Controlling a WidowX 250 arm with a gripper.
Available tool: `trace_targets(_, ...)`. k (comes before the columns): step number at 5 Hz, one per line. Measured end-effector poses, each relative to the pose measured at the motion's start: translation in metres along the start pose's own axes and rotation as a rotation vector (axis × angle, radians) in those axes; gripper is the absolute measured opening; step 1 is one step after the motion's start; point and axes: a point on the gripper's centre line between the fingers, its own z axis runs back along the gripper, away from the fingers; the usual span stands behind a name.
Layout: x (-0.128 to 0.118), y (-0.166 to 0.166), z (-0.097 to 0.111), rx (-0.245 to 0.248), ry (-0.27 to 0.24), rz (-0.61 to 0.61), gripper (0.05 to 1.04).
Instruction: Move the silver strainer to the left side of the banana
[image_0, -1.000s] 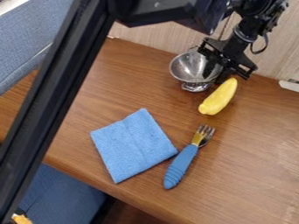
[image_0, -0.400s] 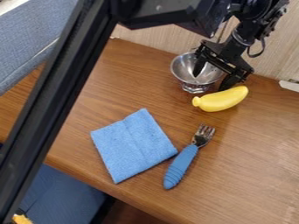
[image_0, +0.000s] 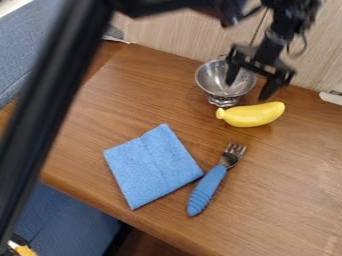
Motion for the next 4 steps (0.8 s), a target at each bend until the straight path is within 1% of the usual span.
trace_targets(1,0.002,0.013,0.026,-0.075,-0.045,0.061,1.001)
trace_targets(2,-0.001,0.02,0.043,-0.085,-0.067,0.088,1.001)
trace_targets(4,-0.001,0.024,0.042,-0.084,-0.065,0.097,1.001)
